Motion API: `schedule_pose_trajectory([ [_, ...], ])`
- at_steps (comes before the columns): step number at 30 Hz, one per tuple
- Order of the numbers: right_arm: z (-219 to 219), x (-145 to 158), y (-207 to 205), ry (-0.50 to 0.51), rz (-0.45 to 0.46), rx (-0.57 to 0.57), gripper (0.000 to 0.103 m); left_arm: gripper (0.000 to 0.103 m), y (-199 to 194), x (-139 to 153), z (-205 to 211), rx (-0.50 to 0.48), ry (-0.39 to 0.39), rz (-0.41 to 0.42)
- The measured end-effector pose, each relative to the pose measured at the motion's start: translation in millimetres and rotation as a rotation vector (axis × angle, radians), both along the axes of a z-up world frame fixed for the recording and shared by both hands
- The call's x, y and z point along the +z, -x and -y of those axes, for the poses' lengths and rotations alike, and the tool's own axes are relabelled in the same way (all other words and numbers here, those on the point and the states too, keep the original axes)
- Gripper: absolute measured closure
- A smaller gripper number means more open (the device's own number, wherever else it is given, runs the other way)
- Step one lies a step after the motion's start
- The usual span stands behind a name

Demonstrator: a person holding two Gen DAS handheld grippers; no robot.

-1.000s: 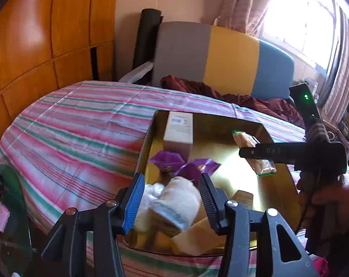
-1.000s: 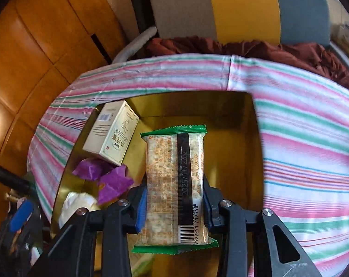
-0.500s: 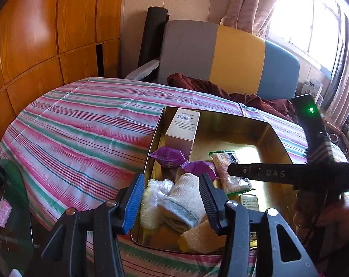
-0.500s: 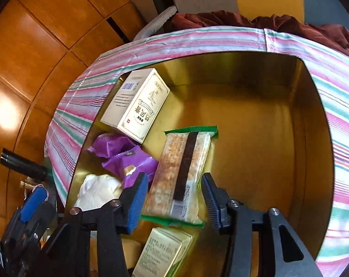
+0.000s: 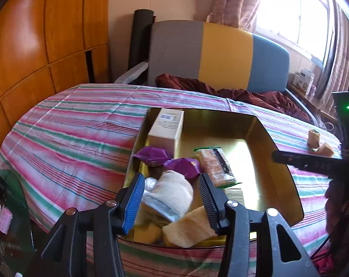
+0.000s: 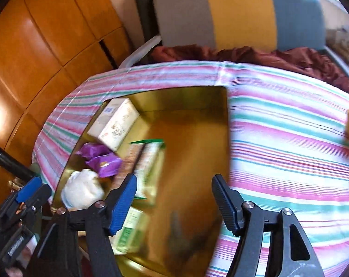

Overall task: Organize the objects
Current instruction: 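Carry the cracker packet into the gold tray and open the right tool, then move both tools back toward the yellow sock, sponge and white bag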

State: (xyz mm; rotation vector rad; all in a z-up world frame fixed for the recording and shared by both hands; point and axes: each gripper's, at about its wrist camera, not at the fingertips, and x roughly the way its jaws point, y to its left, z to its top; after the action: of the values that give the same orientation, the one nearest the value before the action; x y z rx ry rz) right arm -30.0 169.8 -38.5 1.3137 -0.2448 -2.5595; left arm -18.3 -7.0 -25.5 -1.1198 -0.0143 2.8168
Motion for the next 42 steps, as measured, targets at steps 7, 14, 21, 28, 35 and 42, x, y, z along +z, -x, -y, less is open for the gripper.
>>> schedule_pose_trajectory([
  [7,-62.4,12.5,-10.8,-0.067,-0.037,-0.099,0.031,0.054,0.0,3.8,-26.9,-0.068,0.033,-0.005],
  [14,-160.2,32.4,-14.6,-0.185,-0.086,-0.286,0.03,0.054,2.7,8.0,-57.7,-0.152,0.038,-0.005],
  [21,-287.1,25.1,-33.6,-0.208,-0.148,-0.671,0.021,0.054,9.3,10.2,-103.6,-0.247,0.056,0.015],
  [28,-345.2,11.9,-53.7,0.001,-0.097,-0.87,0.02,0.054,22.1,12.0,-161.2,-0.345,0.034,0.048],
  [35,-357.7,5.4,-59.6,0.084,-0.044,-0.917,0.018,0.054,35.2,3.1,-218.6,-0.44,0.019,0.109],
  [42,-372.1,2.1,-69.3,0.153,-0.036,-0.977,0.017,0.054,50.7,-4.4,-275.0,-0.516,0.032,0.125],
])
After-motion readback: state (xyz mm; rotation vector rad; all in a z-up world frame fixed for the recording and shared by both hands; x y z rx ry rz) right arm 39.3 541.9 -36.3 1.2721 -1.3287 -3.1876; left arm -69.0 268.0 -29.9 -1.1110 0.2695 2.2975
